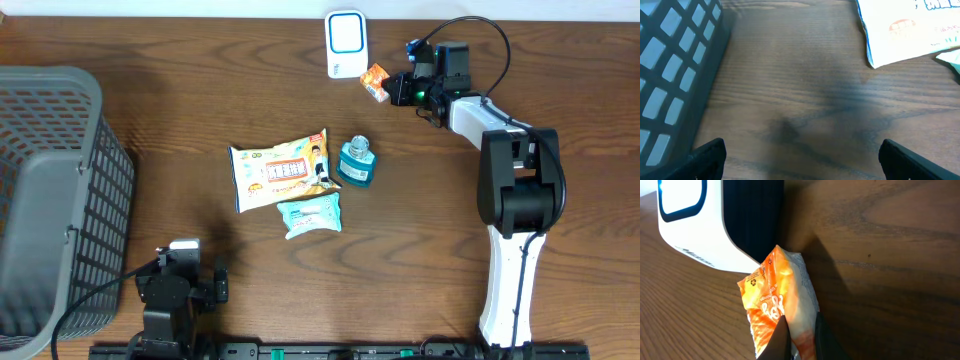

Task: Scan the item barcode
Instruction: 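Hold the Kleenex pack in front of the white scanner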

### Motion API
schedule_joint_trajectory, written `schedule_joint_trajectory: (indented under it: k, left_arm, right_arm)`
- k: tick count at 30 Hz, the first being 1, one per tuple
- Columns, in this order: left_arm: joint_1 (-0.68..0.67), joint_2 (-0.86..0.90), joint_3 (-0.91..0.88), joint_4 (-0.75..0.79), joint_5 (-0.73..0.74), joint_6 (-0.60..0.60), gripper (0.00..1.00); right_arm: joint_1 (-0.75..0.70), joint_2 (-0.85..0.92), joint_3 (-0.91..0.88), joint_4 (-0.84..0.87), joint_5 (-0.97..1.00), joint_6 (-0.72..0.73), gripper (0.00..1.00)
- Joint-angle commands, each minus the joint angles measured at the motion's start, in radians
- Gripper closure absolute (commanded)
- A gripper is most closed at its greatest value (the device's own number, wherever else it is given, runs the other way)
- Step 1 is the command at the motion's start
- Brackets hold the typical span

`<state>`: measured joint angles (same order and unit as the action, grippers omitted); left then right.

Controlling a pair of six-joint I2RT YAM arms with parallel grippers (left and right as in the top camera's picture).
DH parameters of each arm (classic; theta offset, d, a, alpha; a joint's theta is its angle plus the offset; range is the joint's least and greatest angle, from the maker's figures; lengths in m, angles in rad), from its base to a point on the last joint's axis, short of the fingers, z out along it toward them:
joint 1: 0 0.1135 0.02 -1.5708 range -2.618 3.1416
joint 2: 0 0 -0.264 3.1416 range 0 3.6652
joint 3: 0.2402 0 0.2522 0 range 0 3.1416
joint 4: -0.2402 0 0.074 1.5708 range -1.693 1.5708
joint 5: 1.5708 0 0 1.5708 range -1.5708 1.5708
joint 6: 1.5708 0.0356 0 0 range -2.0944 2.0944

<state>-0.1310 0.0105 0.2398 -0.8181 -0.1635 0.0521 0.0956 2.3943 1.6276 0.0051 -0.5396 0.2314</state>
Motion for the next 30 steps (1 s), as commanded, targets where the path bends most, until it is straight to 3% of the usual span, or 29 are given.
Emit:
schedule_joint_trajectory:
  k: [1,4,9,16,21,26,30]
  left_arm:
    - [0.003,-0.005,-0.003,-0.012,-0.006,0.006,0.02]
    - [0.003,-0.005,-0.003,-0.012,-0.006,0.006,0.02]
    - [0.003,-0.005,-0.003,-0.012,-0.006,0.006,0.02]
    - [0.003,-0.005,-0.003,-0.012,-0.006,0.006,0.02]
    - [0.003,-0.005,-0.003,-0.012,-0.006,0.006,0.02]
    - [0.003,-0.005,-0.003,-0.012,-0.006,0.006,0.02]
    - [0.003,-0.005,-0.003,-0.012,-0.006,0.006,0.02]
  right_arm:
    - [-0.01,0.022,-0.004,-0.031,-0.044,0.004,0.98]
    - [-0.014,-0.037,-0.004,-0.052,-0.087,0.029,0.99]
    - [-0.024,-0.192,-0.004,-0.153,-0.173,0.227,0.99]
    - [-0.038,-0.333,-0.004,-0.159,-0.576,0.346,0.98]
    - [-0.034,-0.341,-0.004,-0.159,-0.809,0.464,0.98]
    - [-0.034,-0.341,-0.004,-0.159,-0.875,0.448,0.98]
    - [-0.029,-0.341,-0.004,-0.159,-0.79,0.323,0.98]
